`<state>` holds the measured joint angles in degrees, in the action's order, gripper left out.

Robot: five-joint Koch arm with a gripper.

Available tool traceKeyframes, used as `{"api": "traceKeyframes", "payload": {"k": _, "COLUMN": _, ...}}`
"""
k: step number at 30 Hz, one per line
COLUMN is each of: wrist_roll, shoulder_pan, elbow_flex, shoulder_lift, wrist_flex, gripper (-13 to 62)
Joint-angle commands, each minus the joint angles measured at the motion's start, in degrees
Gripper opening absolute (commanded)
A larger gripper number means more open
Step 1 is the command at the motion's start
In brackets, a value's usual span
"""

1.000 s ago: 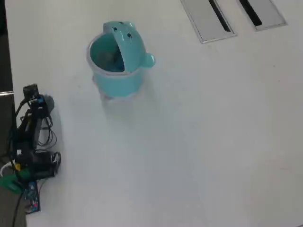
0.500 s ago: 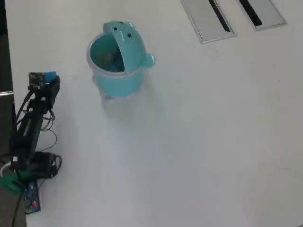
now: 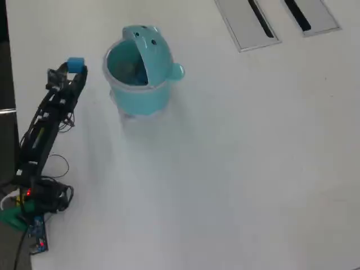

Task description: Grasp RGB lego blocks and put them in the bin one by one.

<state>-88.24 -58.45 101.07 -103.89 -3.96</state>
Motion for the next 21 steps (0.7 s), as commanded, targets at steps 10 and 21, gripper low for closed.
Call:
{"api": "traceKeyframes", "payload": {"k": 10, "wrist_roll": -0.35, "shoulder_pan": 5.01, "elbow_flex": -21.36, "shoulder_lift": 10.11, "wrist_flex": 5.54, "gripper": 16.3}}
{"api": "traceKeyframes", "payload": {"k": 21, "wrist_roll": -0.79, "shoulder_pan": 11.95, "elbow_flex": -30.94, "shoulder_lift": 22.50, "wrist_flex": 11.87, "gripper": 16.3}}
